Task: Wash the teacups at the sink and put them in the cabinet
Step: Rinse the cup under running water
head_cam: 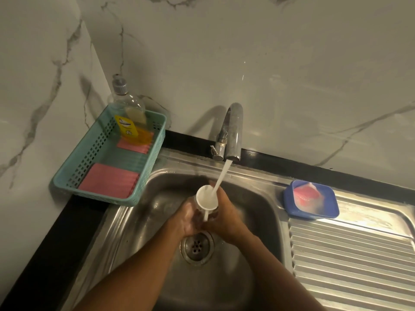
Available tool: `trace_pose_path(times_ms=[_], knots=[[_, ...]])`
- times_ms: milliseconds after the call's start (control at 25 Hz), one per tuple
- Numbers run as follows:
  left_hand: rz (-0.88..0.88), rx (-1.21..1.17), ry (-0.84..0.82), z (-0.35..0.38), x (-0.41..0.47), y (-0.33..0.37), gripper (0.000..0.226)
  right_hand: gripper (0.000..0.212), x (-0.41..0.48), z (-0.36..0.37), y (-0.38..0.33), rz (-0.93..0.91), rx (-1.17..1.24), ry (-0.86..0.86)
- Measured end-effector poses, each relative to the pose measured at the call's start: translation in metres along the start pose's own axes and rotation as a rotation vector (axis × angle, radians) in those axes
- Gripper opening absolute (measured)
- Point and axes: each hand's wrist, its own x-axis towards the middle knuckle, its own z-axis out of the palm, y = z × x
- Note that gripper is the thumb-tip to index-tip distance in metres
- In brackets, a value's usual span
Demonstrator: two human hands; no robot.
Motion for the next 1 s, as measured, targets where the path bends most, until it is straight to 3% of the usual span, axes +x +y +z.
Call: trace_pose_path(times_ms=[80, 200, 320, 480, 640, 800, 1000], knots=[[-0.017, 0.059, 0.032, -0.012, -0.002, -0.003, 0.035, 0.089, 0.004, 0.008, -0.001, 0.065, 0.046, -0.02], [-0.041, 0.099, 0.095, -0.019, -0.002, -0.011, 0.039, 0.06, 0.014, 0.026, -0.001, 0.19, 0.029, 0.114], [0.023, 0.097, 0.196, -0.018, 0.002, -0.014, 0.042, 0.058, 0.018, 0.045, 0.004, 0.259, 0.042, 0.294], [0.136, 0.317, 0.381, -0.026, 0.015, -0.022, 0.044, 0.047, 0.019, 0.055, 0.009, 0.315, 0.077, 0.281], [0.253, 0.477, 0.413, -0.031, 0.025, -0.025, 0.029, 0.05, 0.025, 0.052, 0.015, 0.358, 0.018, 0.226], [0.289, 0.588, 0.356, -0.024, 0.047, -0.023, 0.017, 0.083, 0.023, 0.033, 0.008, 0.27, -0.324, 0.094], [0.316, 0.767, 0.384, 0.025, 0.059, -0.009, 0.028, 0.074, -0.003, -0.004, -0.011, 0.194, -0.819, 0.086]])
